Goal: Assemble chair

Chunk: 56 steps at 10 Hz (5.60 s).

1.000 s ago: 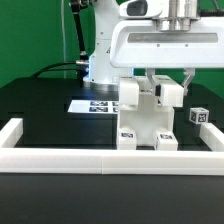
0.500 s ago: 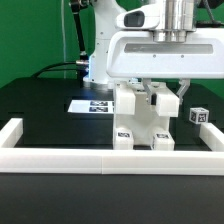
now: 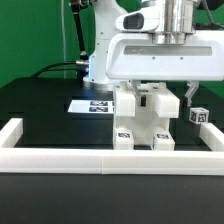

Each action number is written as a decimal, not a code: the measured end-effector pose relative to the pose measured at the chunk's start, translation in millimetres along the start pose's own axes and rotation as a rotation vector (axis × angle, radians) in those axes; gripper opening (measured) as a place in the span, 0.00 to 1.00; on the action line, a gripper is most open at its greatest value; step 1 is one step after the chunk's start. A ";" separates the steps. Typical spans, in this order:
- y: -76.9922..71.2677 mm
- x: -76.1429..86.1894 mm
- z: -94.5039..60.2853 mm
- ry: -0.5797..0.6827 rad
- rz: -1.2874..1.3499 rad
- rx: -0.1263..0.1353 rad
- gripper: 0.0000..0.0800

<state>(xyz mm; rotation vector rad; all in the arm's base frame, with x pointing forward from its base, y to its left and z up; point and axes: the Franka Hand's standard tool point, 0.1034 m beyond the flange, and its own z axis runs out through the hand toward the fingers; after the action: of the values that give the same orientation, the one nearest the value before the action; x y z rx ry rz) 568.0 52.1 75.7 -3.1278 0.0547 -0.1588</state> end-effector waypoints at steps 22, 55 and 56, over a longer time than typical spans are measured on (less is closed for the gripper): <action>-104.4 -84.5 -49.1 -0.032 0.204 0.103 0.81; -110.5 -166.5 51.5 -0.037 -0.143 0.049 0.36; -106.8 -164.8 51.7 -0.036 -0.136 0.047 0.36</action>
Offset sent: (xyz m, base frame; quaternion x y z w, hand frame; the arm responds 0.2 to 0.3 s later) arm -0.0091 -0.0068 0.0288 -0.0320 -0.0123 0.0171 0.9993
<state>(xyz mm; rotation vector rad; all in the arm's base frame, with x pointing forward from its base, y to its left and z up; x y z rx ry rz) 413.1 165.1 8.8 -3.0863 -0.1599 -0.1032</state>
